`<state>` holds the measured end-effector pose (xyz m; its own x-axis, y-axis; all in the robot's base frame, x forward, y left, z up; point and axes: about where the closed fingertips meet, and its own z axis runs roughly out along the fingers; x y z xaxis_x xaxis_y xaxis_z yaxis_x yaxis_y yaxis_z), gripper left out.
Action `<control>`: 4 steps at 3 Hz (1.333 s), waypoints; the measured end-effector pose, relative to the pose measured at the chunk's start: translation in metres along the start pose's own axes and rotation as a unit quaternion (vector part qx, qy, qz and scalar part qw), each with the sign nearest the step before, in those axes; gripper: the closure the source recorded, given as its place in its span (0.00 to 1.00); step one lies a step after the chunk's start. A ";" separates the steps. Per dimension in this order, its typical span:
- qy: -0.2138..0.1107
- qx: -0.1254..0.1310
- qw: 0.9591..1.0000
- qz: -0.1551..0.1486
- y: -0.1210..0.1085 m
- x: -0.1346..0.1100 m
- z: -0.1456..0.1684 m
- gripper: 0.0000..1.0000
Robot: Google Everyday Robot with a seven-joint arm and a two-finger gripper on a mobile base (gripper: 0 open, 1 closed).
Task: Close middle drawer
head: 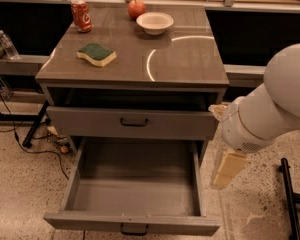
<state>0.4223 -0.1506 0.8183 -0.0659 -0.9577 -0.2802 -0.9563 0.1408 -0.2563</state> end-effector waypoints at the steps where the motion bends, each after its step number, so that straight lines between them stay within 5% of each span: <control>1: -0.006 -0.015 1.000 0.009 0.020 -0.001 0.046 0.00; 2: -0.012 -0.036 0.999 0.015 0.047 0.001 0.104 0.00; 4: -0.058 -0.039 0.998 0.010 0.082 -0.020 0.204 0.00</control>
Offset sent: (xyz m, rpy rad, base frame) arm -0.0170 0.0400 -0.1465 0.0401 0.1008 -0.0073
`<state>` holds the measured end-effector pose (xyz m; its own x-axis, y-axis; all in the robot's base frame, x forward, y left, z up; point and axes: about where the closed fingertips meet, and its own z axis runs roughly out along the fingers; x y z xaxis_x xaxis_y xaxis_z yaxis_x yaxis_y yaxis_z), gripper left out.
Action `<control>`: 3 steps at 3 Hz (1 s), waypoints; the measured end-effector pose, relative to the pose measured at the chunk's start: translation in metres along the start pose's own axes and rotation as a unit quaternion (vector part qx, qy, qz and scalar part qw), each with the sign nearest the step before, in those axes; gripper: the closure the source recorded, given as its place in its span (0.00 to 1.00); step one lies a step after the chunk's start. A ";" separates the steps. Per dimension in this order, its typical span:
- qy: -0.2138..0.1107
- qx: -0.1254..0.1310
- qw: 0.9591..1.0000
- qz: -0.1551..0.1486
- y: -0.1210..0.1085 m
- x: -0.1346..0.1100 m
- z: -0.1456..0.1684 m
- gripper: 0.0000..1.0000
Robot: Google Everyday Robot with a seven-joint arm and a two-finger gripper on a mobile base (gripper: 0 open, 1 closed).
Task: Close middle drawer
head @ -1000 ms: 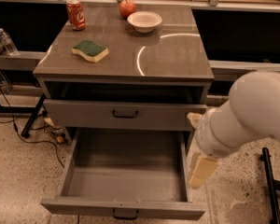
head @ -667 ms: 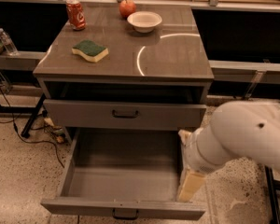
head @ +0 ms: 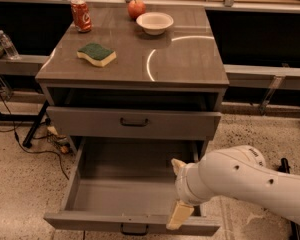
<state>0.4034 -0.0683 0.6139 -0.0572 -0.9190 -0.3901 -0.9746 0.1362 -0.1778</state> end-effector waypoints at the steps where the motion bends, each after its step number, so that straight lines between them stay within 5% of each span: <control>1: -0.011 0.005 1.000 -0.007 0.010 -0.004 0.049 0.00; 3: -0.011 0.010 0.999 0.028 0.013 -0.003 0.090 0.00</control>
Offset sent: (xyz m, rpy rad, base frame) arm 0.0071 0.0633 -0.1460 0.0231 0.0209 -0.1176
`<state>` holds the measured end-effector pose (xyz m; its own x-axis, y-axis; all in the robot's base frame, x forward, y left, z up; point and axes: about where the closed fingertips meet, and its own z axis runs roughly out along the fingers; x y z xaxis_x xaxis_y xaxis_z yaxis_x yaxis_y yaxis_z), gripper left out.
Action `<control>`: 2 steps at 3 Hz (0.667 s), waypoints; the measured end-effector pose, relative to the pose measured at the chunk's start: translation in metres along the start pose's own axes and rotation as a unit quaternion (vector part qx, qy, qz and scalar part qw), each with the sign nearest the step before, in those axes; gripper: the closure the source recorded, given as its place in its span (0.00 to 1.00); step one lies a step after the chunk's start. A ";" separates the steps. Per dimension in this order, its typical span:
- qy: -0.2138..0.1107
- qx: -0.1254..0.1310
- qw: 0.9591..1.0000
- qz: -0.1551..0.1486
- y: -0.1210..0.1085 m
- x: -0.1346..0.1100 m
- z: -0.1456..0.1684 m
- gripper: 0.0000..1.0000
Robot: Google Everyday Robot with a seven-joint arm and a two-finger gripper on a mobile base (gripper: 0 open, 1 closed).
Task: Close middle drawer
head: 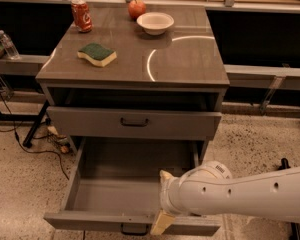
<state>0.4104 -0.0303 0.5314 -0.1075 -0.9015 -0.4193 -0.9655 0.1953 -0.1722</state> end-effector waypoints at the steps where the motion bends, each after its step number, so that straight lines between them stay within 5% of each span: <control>1: -0.002 0.009 1.000 -0.006 -0.002 0.005 0.003 0.00; 2: -0.005 0.023 1.000 -0.018 -0.011 0.015 0.010 0.00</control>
Offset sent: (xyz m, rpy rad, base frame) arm 0.0277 -0.0113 -0.0615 -0.0308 -0.1463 0.0304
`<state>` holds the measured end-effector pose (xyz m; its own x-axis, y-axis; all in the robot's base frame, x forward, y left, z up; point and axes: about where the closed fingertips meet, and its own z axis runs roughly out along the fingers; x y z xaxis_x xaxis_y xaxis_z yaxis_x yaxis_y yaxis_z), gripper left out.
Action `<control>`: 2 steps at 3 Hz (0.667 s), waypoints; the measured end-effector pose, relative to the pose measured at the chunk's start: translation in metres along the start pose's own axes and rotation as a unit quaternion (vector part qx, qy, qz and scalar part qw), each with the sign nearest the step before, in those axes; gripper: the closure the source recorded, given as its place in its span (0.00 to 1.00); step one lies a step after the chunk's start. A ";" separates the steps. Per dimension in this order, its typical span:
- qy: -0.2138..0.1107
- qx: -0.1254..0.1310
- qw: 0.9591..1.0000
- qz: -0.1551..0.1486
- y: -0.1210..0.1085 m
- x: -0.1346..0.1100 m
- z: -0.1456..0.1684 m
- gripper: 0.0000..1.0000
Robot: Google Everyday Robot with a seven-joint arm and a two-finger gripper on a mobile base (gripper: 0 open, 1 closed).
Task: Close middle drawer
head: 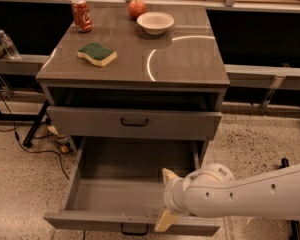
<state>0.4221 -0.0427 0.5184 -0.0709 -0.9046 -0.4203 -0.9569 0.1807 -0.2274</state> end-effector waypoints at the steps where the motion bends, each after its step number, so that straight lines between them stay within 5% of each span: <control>1: 0.006 0.010 1.000 -0.019 -0.013 0.020 0.009 0.00; 2: 0.014 0.011 0.999 -0.030 -0.020 0.037 0.020 0.00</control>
Offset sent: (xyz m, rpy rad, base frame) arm 0.0174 -0.0159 -0.0823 -0.0822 -0.0567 0.0412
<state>0.4445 -0.0724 0.4901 -0.0217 -0.9244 -0.3807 -0.9535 0.1337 -0.2701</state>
